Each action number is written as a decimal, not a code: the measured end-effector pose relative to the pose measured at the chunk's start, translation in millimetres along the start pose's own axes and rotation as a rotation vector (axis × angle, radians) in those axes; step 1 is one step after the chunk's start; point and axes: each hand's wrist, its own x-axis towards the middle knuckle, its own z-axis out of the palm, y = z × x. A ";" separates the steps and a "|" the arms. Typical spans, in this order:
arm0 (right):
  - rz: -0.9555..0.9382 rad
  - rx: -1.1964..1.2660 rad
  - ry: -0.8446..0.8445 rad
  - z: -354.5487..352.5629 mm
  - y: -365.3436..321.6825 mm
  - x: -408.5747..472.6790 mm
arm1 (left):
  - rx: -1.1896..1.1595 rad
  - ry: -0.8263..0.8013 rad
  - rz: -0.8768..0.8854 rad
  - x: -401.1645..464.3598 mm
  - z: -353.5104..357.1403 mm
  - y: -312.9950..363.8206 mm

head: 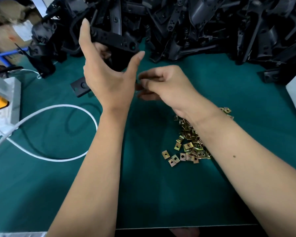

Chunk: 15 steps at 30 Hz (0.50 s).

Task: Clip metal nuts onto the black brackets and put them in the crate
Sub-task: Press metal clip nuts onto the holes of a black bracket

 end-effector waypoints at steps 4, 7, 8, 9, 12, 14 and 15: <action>-0.052 -0.291 -0.004 -29.7 -7.4 -1.1 | -0.054 -0.052 0.020 -2.1 2.1 4.5; -0.069 -0.853 -0.166 -67.8 -12.5 -9.9 | 0.003 -0.211 -0.061 -10.0 8.1 7.5; -0.040 -0.975 -0.233 -74.8 -14.3 -13.2 | 0.025 -0.267 -0.069 -13.1 10.6 8.0; -0.015 -1.060 -0.280 -78.3 -15.7 -17.0 | 0.049 -0.321 -0.068 -16.7 13.3 8.3; -0.026 -1.130 -0.308 -73.6 -13.0 -22.7 | 0.108 -0.457 -0.046 -25.3 19.1 5.5; -0.053 -1.107 -0.326 -68.8 -10.2 -23.3 | 0.128 -0.520 -0.041 -28.1 21.2 2.3; -0.054 -1.098 -0.334 -68.0 -8.8 -23.8 | 0.134 -0.541 -0.039 -28.7 21.6 0.3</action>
